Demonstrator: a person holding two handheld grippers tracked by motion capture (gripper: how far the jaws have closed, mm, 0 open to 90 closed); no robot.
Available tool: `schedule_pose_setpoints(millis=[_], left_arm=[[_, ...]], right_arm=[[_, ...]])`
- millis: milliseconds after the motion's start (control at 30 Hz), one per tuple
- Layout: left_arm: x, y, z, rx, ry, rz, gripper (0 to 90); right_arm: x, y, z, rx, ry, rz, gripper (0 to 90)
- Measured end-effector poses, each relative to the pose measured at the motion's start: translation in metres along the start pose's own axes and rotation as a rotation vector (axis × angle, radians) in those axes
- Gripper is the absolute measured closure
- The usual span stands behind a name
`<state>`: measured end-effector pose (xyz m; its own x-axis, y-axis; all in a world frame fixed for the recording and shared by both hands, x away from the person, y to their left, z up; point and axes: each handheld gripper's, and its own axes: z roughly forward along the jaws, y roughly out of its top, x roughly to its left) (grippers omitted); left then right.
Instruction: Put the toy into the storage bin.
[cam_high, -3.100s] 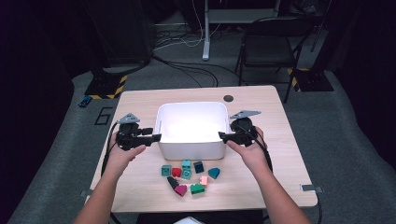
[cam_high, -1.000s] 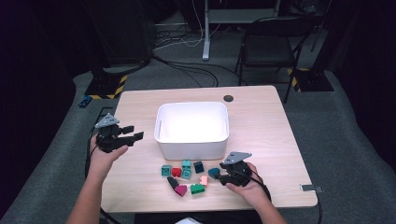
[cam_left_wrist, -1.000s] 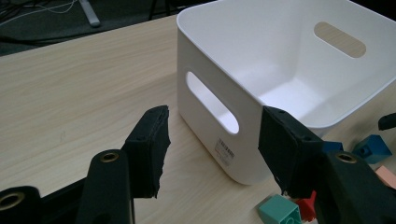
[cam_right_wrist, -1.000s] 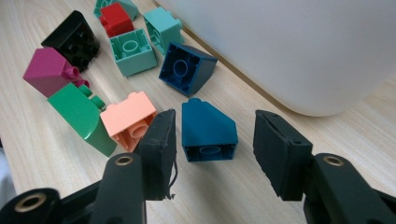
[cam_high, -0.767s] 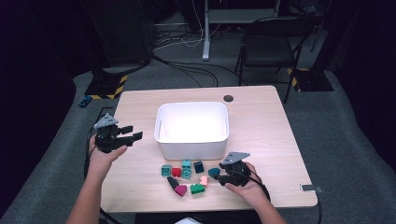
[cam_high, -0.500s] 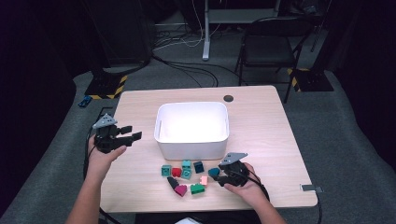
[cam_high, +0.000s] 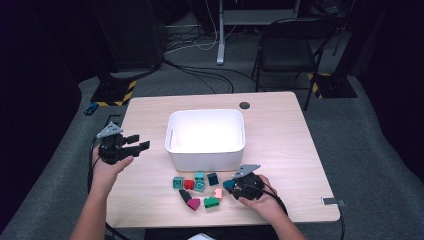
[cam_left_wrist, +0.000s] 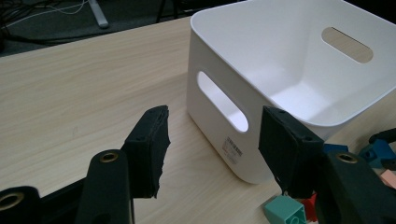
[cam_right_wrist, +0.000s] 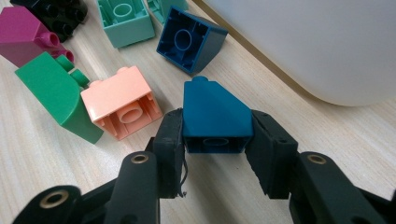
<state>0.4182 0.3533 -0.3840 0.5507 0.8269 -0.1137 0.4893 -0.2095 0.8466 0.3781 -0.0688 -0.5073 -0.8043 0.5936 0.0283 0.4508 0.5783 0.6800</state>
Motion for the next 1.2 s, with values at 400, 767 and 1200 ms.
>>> schedule_pose_setpoints(millis=[400,767,1200], left_arm=[[0.001,-0.001,0.001,0.001,0.006,-0.004,42.6],[-0.002,-0.001,-0.001,-0.001,0.006,-0.005,42.7],[-0.001,-0.001,-0.002,-0.002,0.007,-0.004,43.0]], right_arm=[[0.001,0.005,-0.010,-0.014,0.001,-0.011,58.2],[0.005,0.017,-0.035,-0.057,0.021,-0.002,58.3],[0.005,0.040,-0.064,-0.060,0.064,-0.013,58.3]])
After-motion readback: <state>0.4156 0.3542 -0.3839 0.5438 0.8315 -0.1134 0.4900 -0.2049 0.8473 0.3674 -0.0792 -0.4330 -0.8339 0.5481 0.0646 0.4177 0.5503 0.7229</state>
